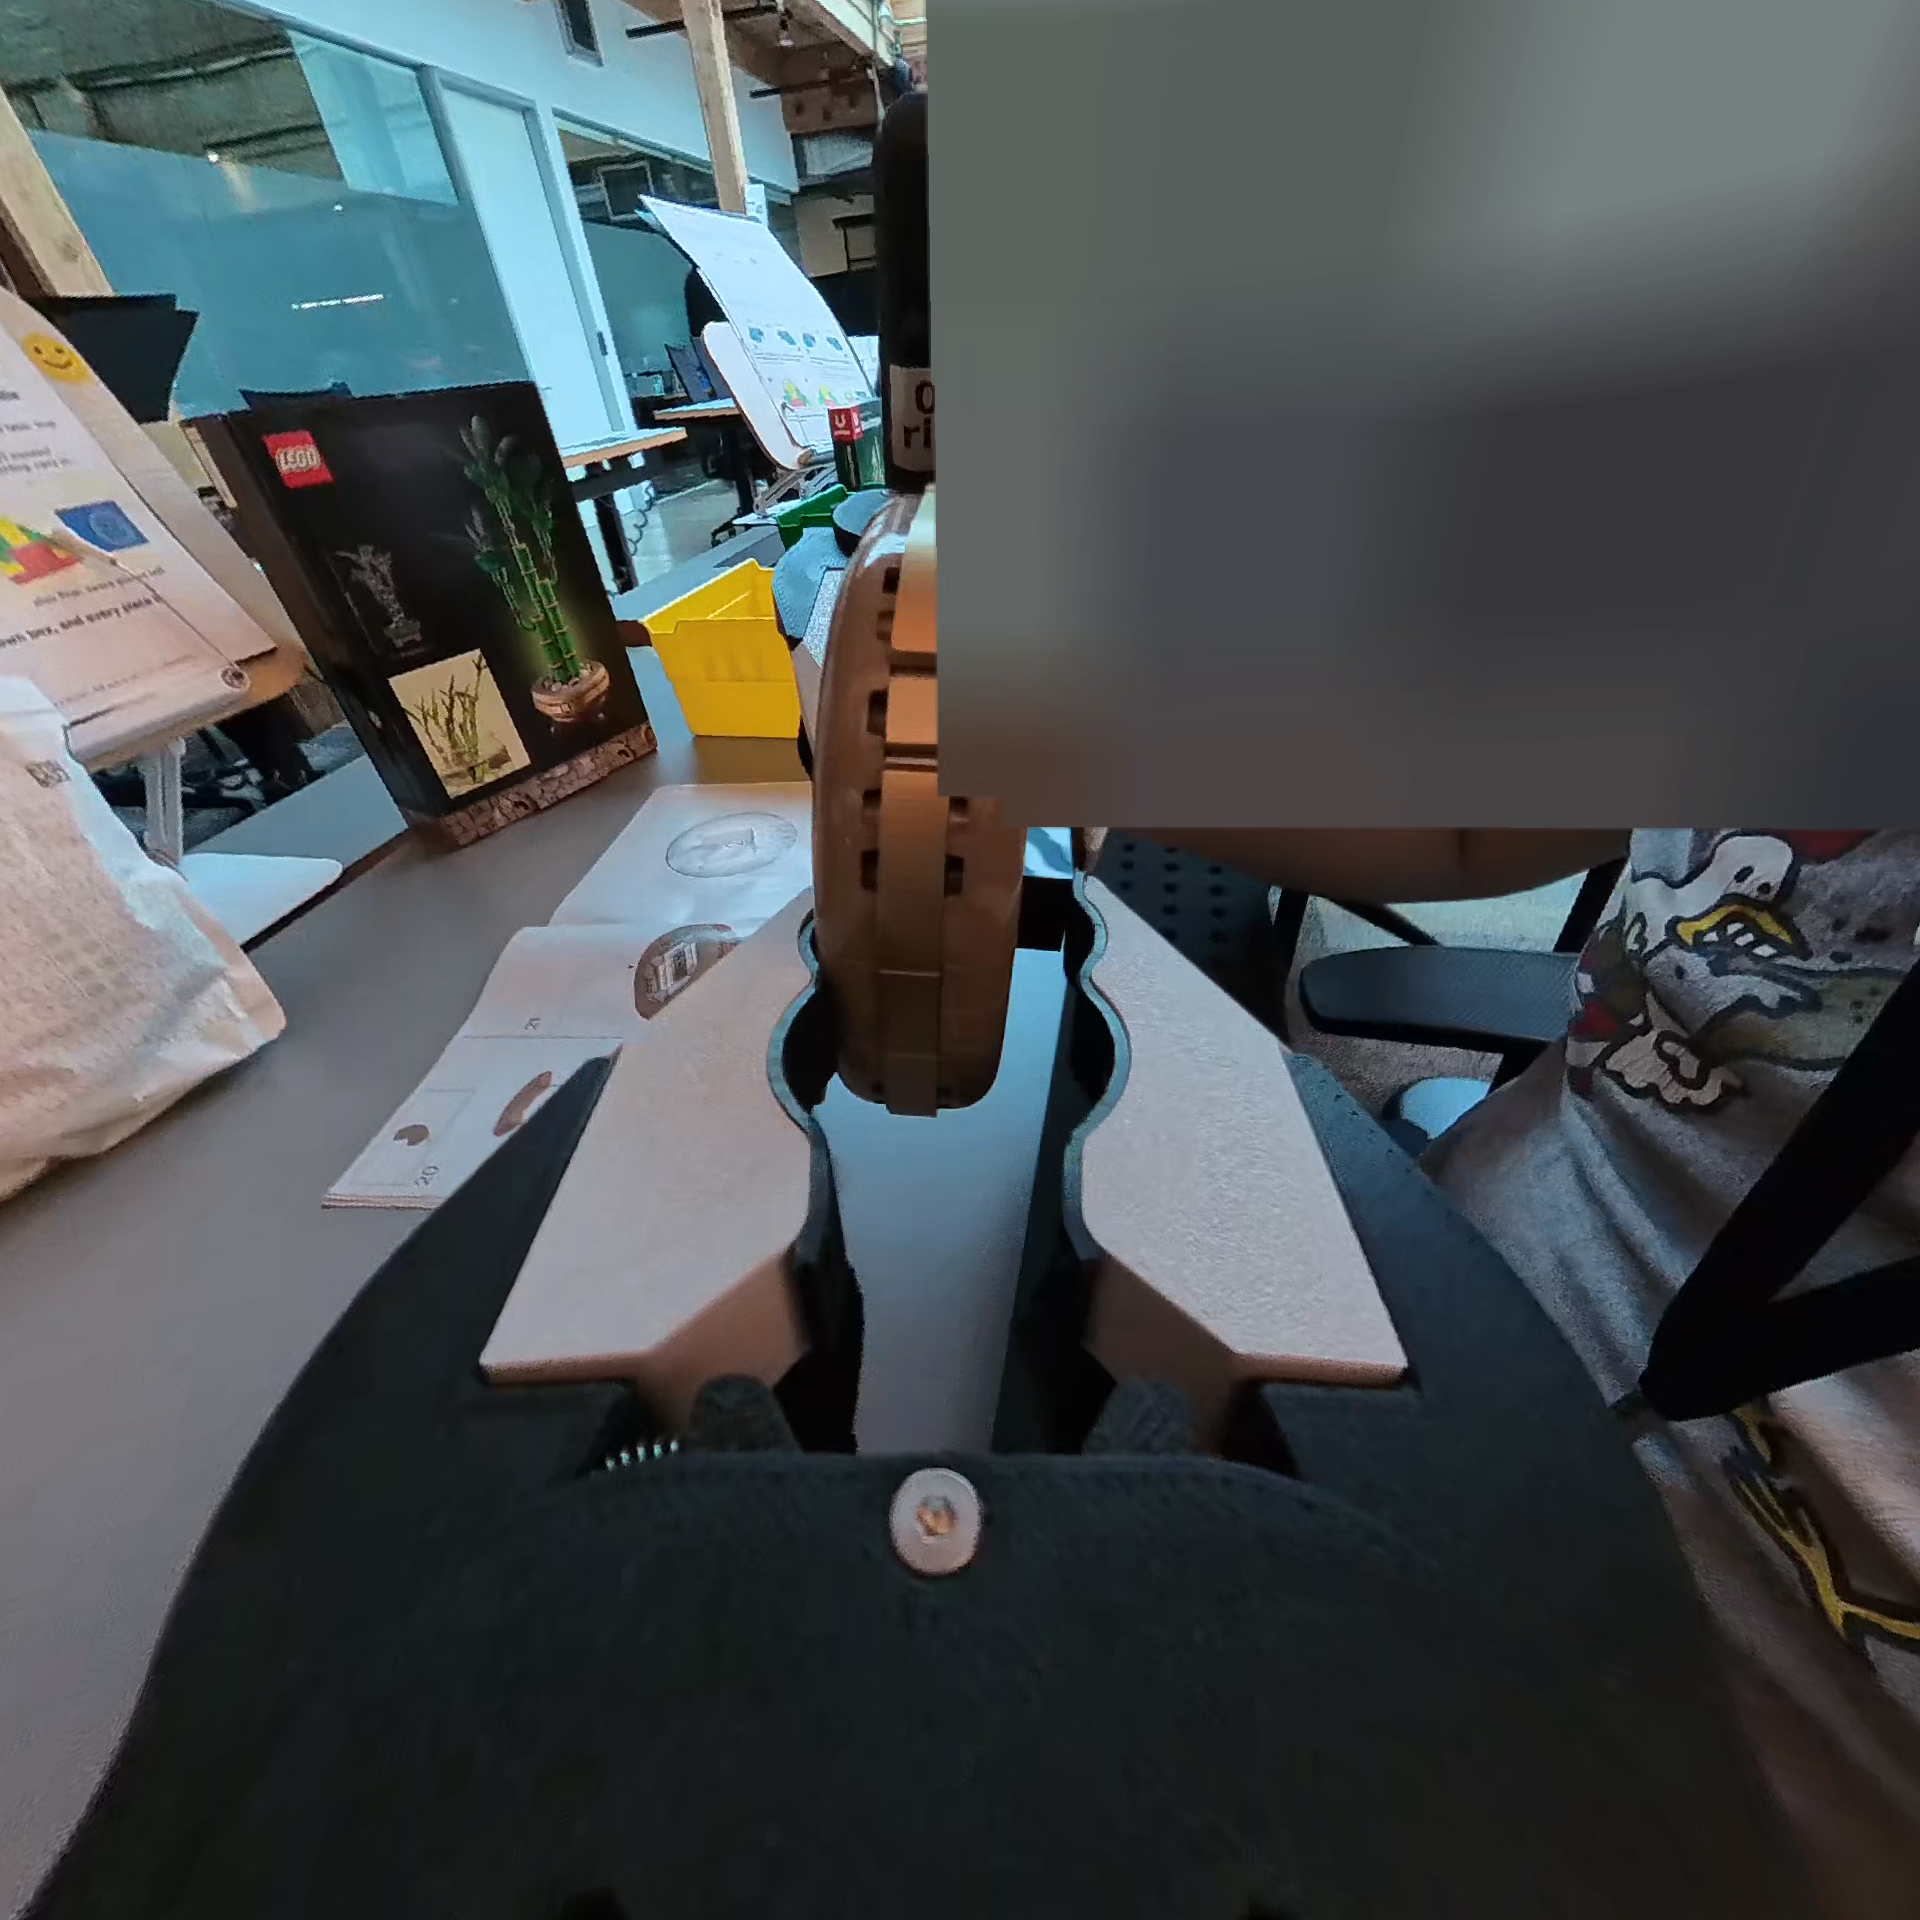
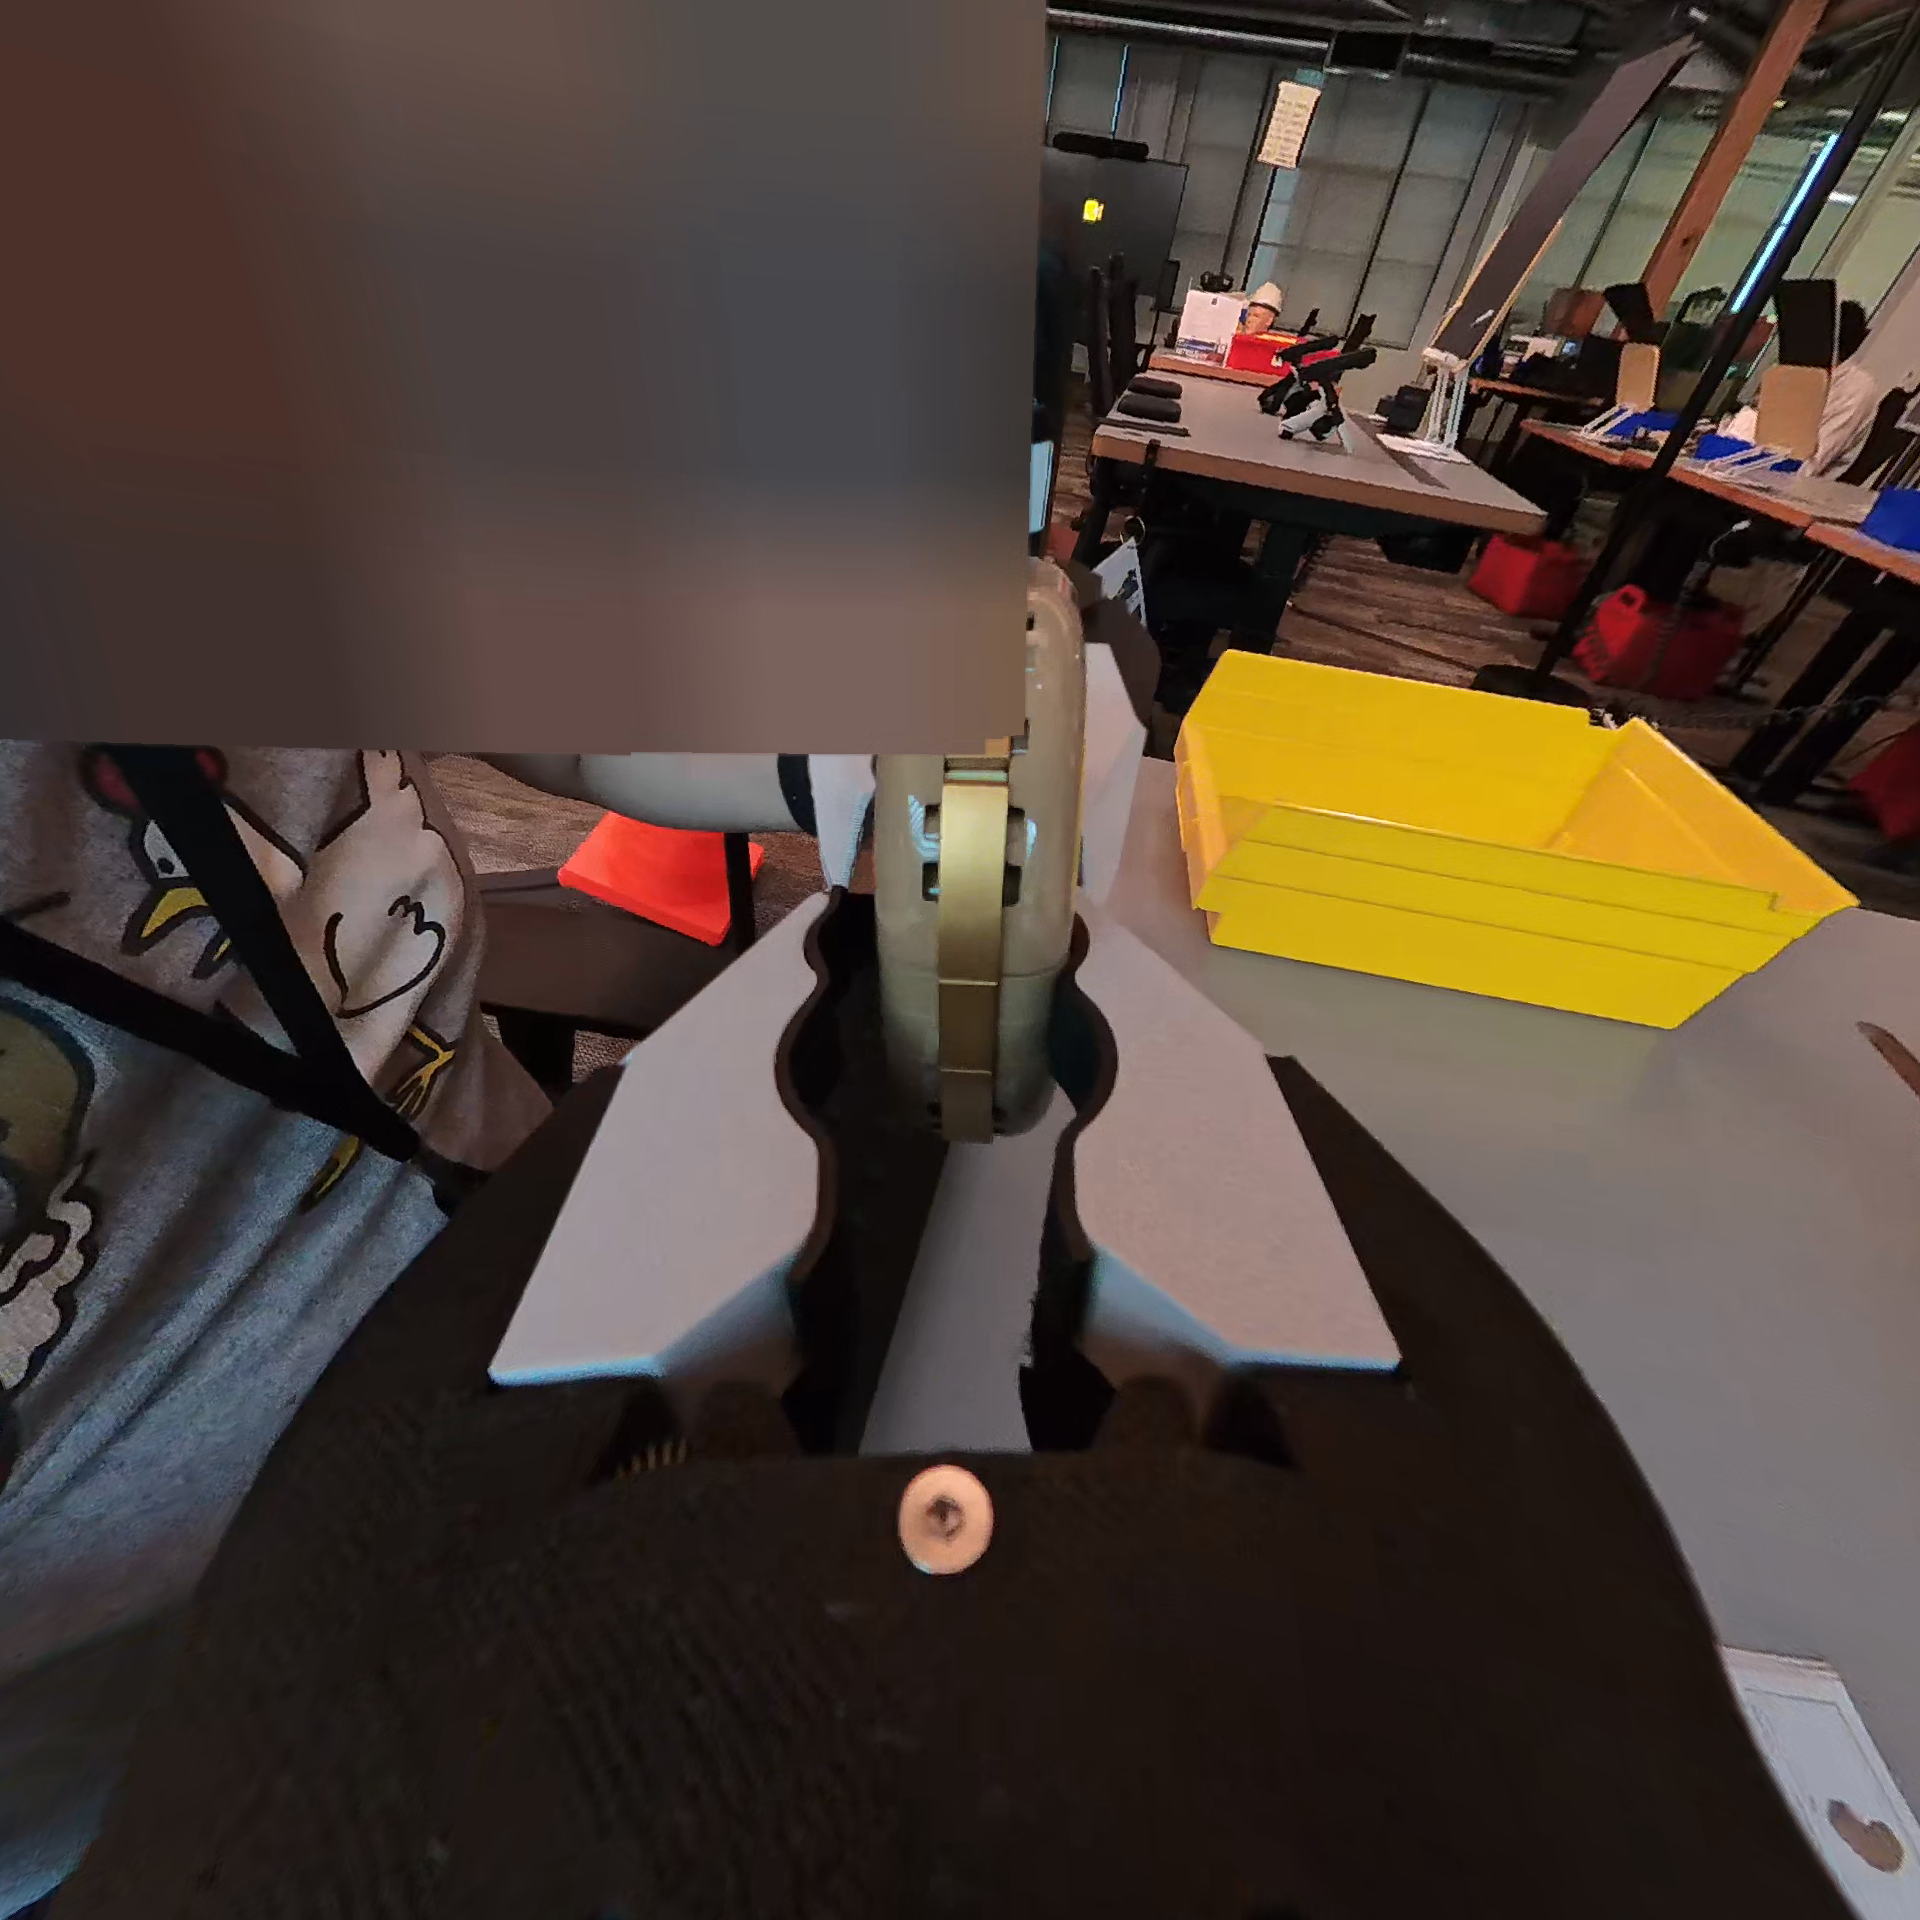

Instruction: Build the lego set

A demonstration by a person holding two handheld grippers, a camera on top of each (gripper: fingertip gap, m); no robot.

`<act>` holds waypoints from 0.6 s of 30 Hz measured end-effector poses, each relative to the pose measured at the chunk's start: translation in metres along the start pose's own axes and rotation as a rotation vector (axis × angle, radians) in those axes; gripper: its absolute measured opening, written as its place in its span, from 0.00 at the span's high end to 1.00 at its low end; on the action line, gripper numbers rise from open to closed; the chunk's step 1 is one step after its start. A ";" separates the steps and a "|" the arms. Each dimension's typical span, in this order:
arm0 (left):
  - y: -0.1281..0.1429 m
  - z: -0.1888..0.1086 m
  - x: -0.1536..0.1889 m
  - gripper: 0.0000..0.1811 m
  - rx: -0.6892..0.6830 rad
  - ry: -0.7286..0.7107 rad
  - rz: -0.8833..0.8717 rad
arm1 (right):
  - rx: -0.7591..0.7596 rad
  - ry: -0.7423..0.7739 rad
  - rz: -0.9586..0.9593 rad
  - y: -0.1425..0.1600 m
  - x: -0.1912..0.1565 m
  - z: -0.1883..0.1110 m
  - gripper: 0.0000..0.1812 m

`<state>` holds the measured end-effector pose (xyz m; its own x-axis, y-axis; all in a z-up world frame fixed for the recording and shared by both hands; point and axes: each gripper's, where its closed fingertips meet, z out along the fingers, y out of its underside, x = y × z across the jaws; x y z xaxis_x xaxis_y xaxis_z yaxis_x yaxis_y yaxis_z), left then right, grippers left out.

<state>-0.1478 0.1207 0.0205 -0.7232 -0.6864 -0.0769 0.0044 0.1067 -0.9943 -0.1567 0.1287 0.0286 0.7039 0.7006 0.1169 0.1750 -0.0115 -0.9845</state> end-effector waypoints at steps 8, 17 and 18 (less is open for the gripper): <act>-0.006 0.002 0.010 0.78 -0.033 0.014 0.041 | 0.016 -0.025 -0.063 -0.006 -0.011 -0.003 0.81; -0.005 0.001 0.008 0.78 -0.050 0.002 0.015 | 0.026 -0.043 -0.005 -0.006 -0.010 -0.002 0.81; -0.004 0.001 0.006 0.78 -0.058 0.001 -0.008 | 0.032 -0.038 0.018 -0.005 -0.008 -0.002 0.81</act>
<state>-0.1515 0.1156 0.0244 -0.7240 -0.6864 -0.0692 -0.0414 0.1433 -0.9888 -0.1615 0.1220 0.0324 0.6801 0.7269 0.0950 0.1399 -0.0015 -0.9902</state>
